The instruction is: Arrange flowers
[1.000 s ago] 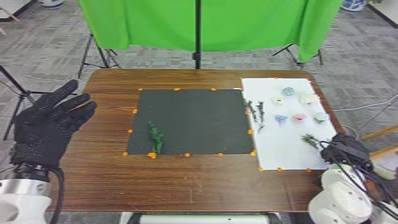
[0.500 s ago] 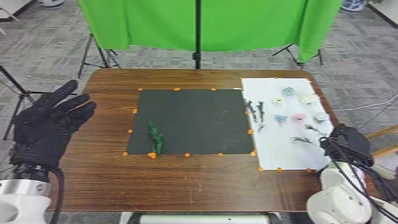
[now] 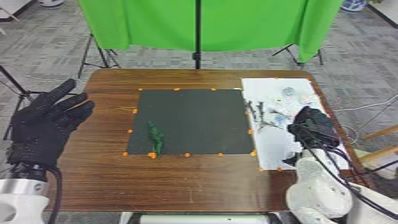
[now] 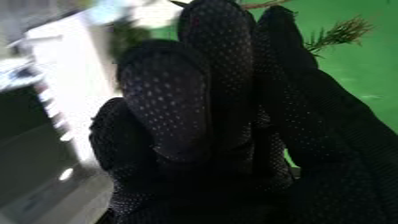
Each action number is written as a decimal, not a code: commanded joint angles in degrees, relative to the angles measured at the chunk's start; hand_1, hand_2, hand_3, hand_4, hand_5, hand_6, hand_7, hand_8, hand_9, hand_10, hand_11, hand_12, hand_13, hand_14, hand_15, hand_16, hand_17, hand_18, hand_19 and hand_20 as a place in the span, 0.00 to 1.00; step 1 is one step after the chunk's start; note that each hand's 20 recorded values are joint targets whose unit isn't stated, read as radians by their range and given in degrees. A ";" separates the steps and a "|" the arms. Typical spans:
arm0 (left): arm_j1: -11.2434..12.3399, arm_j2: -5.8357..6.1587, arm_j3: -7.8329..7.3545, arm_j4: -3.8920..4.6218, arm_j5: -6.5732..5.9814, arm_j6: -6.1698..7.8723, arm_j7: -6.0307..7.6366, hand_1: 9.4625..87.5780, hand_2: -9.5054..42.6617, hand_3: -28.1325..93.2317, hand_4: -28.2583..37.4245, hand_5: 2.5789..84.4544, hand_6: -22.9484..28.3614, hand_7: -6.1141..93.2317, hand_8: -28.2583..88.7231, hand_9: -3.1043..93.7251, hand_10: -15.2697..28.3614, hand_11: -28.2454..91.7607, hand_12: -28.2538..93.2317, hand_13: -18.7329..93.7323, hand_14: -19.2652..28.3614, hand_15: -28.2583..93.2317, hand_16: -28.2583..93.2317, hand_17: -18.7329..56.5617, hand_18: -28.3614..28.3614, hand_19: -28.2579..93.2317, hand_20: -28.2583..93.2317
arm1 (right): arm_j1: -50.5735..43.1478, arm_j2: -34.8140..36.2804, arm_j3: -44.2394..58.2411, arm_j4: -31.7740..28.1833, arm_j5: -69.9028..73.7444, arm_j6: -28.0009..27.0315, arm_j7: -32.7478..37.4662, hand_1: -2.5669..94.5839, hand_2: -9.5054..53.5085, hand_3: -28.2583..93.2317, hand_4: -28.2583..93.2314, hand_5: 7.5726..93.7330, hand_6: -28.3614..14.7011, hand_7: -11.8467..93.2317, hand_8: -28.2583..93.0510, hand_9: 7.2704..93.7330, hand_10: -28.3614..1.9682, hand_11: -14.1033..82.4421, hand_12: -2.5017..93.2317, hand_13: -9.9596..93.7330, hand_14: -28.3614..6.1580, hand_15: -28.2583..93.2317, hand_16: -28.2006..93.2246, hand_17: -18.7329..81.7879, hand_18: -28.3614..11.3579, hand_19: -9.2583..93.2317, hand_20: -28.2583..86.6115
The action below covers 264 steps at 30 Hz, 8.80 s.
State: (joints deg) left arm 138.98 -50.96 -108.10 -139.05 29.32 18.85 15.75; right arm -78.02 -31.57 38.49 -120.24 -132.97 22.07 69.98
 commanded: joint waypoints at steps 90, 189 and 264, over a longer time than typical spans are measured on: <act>-9.52 3.62 3.03 3.03 0.36 -4.14 -2.88 0.16 0.33 0.87 0.03 0.41 0.64 0.21 0.16 0.38 0.84 0.48 0.33 0.38 0.99 0.65 0.16 0.15 0.96 0.74 0.33 | 38.04 -32.47 -29.52 13.72 34.44 -26.05 -18.49 0.32 0.23 0.82 0.02 0.69 0.68 0.23 0.13 1.00 0.56 0.47 0.23 0.93 0.60 0.74 0.39 0.72 0.19 1.00 0.61; 3.10 -1.94 -3.26 0.39 -0.28 -1.71 -2.43 0.16 0.33 0.87 0.03 0.41 0.64 0.21 0.16 0.38 0.84 0.47 0.33 0.38 0.99 0.64 0.16 0.15 0.96 0.74 0.33 | 25.28 -20.58 -23.99 5.19 29.61 -17.73 -11.61 0.29 0.33 0.80 0.06 0.71 0.59 0.22 0.14 1.00 0.53 0.50 0.20 0.96 0.57 0.74 0.39 0.75 0.14 1.00 0.64; 0.30 -1.47 -1.54 1.24 -0.34 -2.49 -3.23 0.16 0.33 0.87 0.03 0.41 0.64 0.21 0.16 0.38 0.84 0.48 0.33 0.38 0.99 0.64 0.16 0.15 0.96 0.74 0.33 | 34.40 -14.96 -30.46 25.29 22.61 -15.04 -3.30 0.38 0.03 0.80 0.03 0.72 0.58 0.27 0.14 0.91 0.47 0.39 0.19 0.91 0.55 0.64 0.36 0.73 0.24 1.00 0.32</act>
State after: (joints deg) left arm 139.27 -52.26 -109.80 -138.31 29.03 16.93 12.99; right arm -44.57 -45.48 14.10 -97.13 -109.14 5.04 67.96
